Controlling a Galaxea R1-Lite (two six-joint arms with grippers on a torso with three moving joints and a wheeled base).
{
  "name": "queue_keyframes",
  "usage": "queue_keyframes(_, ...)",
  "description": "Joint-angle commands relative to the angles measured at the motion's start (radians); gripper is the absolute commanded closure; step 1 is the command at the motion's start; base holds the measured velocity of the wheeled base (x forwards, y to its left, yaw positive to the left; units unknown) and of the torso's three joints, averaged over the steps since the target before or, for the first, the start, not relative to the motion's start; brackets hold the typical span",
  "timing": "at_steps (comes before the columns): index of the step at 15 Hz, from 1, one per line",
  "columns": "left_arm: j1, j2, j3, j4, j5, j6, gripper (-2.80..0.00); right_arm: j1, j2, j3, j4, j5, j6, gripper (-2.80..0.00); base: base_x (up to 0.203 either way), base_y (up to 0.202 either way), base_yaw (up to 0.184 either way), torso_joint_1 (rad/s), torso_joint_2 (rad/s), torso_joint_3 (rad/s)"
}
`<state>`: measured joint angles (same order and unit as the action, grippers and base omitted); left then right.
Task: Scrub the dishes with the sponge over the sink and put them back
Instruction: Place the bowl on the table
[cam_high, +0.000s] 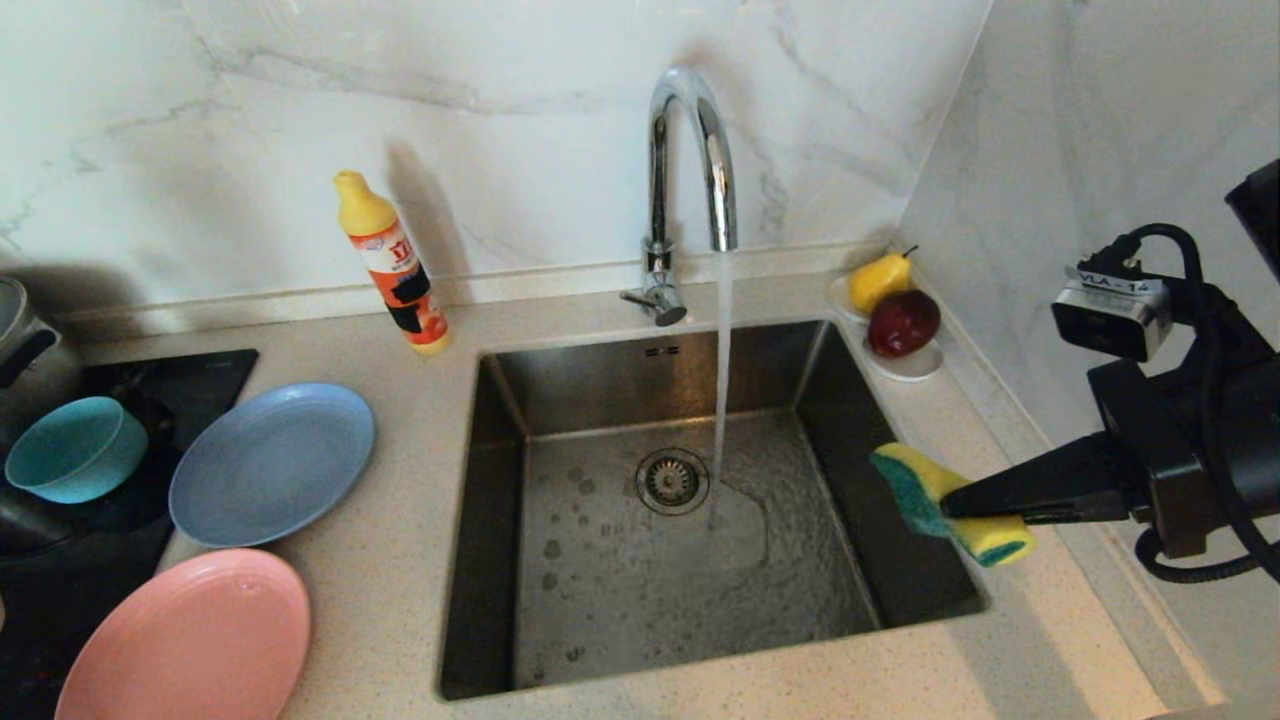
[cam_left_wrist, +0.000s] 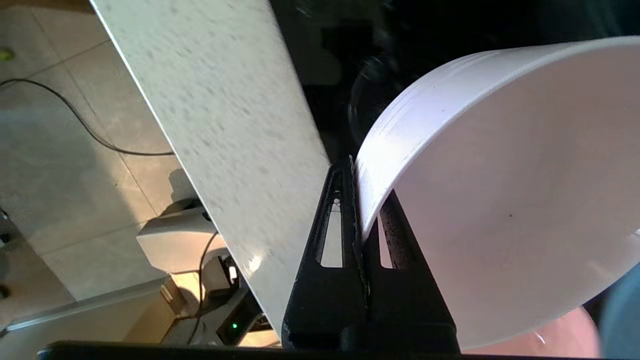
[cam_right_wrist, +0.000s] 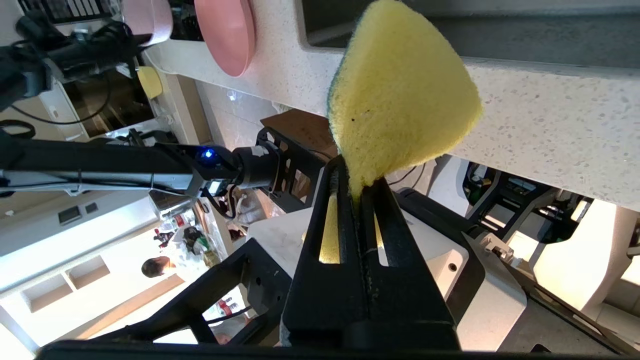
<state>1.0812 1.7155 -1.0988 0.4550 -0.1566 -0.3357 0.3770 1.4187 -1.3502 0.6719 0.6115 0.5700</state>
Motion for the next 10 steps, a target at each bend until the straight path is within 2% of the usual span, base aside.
queue_keyframes(1,0.010,0.047,0.021,-0.009,-0.002,0.001,0.00,0.000,0.004,-0.001,0.002,0.004,0.002,0.00,0.000,0.000,0.000,0.000,0.00,0.000)
queue_keyframes(5,0.026,0.104,0.054,-0.169,-0.045,-0.001,0.00,0.000,0.009,0.005,0.000,0.005,-0.001,0.00,0.000,0.000,0.000,0.000,0.00,0.000)
queue_keyframes(6,0.026,0.122,0.049,-0.177,-0.055,-0.001,0.00,0.000,0.012,0.003,0.001,0.005,-0.002,0.00,0.000,0.000,0.000,0.000,0.00,0.000)
queue_keyframes(8,0.026,0.139,0.045,-0.185,-0.133,0.002,0.00,0.000,0.014,-0.002,0.000,0.005,-0.002,0.00,0.000,0.000,0.000,0.000,0.00,0.000)
queue_keyframes(10,0.026,0.163,0.049,-0.204,-0.163,0.005,0.00,0.000,0.016,-0.001,-0.002,0.007,-0.002,0.00,0.000,0.000,0.000,0.000,0.00,0.000)
